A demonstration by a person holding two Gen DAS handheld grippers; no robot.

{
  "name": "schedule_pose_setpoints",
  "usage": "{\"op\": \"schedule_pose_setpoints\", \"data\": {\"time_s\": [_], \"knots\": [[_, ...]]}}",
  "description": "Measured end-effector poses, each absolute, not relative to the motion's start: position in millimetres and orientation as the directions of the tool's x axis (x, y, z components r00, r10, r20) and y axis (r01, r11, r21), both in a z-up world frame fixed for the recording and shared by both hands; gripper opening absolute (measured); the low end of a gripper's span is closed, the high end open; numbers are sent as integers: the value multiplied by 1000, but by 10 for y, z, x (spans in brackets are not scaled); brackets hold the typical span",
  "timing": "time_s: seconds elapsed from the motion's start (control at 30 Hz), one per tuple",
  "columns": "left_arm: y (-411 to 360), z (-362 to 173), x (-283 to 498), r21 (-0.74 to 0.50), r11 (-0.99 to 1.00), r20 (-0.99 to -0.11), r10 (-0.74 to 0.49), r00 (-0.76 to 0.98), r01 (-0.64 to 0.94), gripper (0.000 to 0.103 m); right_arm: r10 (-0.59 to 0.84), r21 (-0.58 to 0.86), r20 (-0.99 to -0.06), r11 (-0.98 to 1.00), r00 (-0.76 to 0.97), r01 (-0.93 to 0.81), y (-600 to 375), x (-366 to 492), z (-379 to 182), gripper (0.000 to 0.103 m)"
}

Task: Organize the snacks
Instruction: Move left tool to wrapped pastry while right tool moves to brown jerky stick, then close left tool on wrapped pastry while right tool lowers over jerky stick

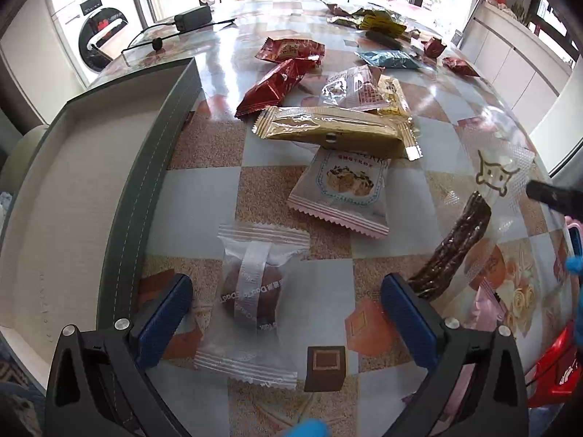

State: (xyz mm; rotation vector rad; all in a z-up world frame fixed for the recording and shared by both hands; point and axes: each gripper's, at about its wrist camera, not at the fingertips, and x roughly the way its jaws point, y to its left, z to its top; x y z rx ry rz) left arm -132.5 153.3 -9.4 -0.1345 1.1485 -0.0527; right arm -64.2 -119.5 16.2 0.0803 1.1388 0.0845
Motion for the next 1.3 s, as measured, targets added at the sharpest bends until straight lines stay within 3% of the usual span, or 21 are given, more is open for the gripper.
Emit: {"op": "schedule_pose_setpoints", "data": {"time_s": [0.27,0.53,0.63,0.83,0.97,1.1,1.2,1.27,1.3], "knots": [[1589,22,-1383,-62,997,-908,-72,414,38,103,229,142,-925,949,304,-282,-399,-1357,278,103],[1620,33,-1436,-56,996,-903,-80,422,68,103,94,-185,-908,785,409,-591,466,-1810,137,103],[1597,18,-1410,-70,996,-902,-89,423,61,103,48,-255,-892,768,449,-587,514,-1678,45,103],[1585,27,-1413,-72,995,-895,-93,437,63,103,97,-21,-955,921,282,-389,69,-1068,-30,103],[1571,36,-1400,-68,996,-896,-89,434,62,103,109,22,-955,953,277,-301,-155,-940,29,103],[1561,38,-1402,-69,996,-898,-85,432,51,102,140,18,-943,928,303,-373,-31,-976,137,103],[1548,78,-1432,-68,996,-897,-83,434,51,91,170,69,-946,937,275,-343,34,-891,168,103],[1527,126,-1458,-65,996,-894,-87,440,64,73,221,153,-944,951,246,-268,34,-797,171,103],[1519,151,-1463,-62,995,-894,-88,439,73,57,235,180,-943,956,236,-233,47,-726,163,103]]}}
